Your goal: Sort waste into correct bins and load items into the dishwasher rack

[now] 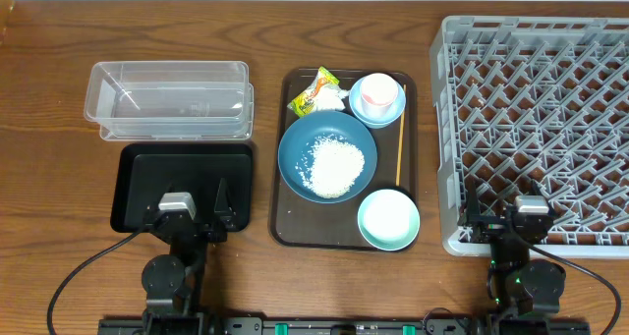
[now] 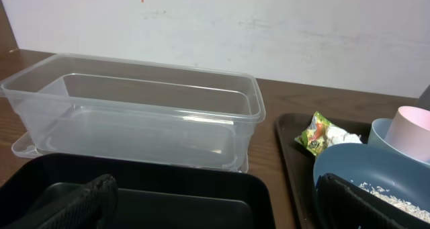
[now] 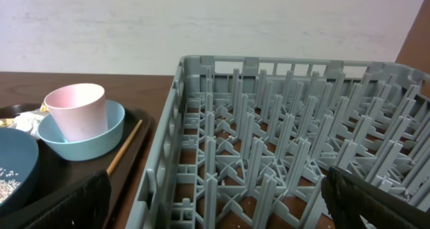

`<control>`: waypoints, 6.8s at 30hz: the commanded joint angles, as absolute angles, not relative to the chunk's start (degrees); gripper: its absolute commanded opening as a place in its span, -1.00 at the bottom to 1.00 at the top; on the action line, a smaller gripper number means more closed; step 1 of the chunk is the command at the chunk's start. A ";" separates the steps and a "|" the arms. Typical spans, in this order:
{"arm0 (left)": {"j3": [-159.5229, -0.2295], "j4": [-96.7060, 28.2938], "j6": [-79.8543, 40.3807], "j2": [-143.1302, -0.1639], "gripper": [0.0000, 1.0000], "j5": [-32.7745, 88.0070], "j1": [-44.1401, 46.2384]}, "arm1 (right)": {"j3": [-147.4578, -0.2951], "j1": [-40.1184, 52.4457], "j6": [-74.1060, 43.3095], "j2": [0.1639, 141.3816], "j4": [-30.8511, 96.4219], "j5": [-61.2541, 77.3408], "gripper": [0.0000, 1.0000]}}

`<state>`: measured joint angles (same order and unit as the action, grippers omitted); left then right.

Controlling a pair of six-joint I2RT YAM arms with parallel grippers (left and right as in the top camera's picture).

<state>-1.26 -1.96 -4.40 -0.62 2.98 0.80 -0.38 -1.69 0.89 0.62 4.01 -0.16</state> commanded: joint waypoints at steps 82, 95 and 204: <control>-0.23 -3.92 -3.64 -0.34 0.93 2.11 0.56 | -0.32 -2.28 1.37 0.34 4.29 -0.38 0.98; -0.23 -3.92 -3.64 -0.34 0.93 2.13 0.56 | -0.32 -2.28 1.37 0.34 4.29 -0.38 0.98; -79.96 -40.99 -23.64 -99.18 0.94 1.02 44.03 | -0.32 -2.28 1.37 0.36 4.29 -0.38 0.98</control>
<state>-78.81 -41.52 -24.18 -96.68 5.91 42.61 -0.38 -1.69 0.89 0.62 4.03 -0.19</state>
